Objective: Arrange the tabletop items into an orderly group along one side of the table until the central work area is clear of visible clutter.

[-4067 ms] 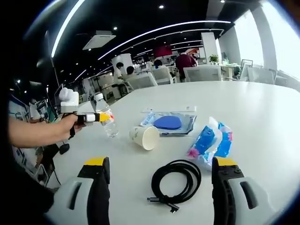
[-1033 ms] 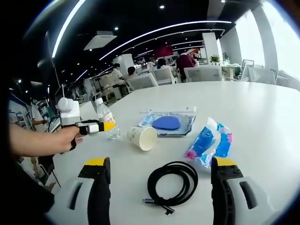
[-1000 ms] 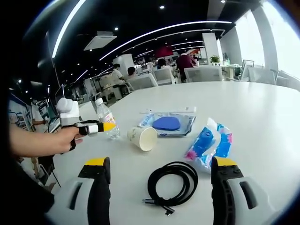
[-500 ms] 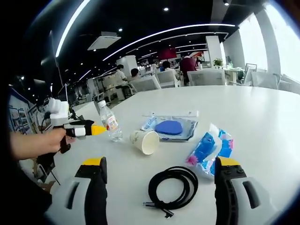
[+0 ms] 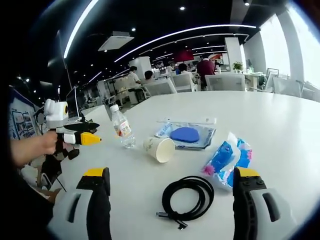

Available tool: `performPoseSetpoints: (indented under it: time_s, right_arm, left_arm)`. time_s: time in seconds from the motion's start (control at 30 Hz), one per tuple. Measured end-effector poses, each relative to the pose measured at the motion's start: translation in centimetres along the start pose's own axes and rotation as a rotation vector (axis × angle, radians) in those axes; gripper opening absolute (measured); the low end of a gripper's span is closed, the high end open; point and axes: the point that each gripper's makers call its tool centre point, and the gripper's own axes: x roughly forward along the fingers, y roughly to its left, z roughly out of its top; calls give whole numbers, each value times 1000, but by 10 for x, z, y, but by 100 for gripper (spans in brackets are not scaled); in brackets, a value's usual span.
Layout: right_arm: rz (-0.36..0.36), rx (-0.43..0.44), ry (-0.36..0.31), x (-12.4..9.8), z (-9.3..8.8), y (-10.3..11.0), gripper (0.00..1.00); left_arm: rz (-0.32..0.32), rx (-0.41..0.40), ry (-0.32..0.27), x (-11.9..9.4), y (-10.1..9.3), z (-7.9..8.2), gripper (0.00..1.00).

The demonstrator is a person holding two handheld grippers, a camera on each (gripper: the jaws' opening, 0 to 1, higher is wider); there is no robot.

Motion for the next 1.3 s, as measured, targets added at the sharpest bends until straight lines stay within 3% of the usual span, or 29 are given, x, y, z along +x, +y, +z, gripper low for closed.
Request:
performPoseSetpoints:
  time_s: [0.17, 0.4, 0.67, 0.77, 1.3]
  right_arm:
    - [12, 0, 4, -4, 3, 5, 100]
    - [2, -5, 2, -10, 8, 4, 100]
    - [-6, -14, 8, -17, 8, -1, 100]
    - [-10, -19, 5, -20, 9, -2, 100]
    - [-15, -38, 7, -22, 12, -2, 100]
  left_arm:
    - [-80, -2, -6, -15, -18, 12, 99]
    - [-128, 21, 7, -29, -28, 12, 100]
    - [-144, 50, 58, -39, -34, -5, 100]
    - [-135, 68, 34, -45, -35, -1, 100]
    - [-171, 54, 88, -52, -46, -10, 100]
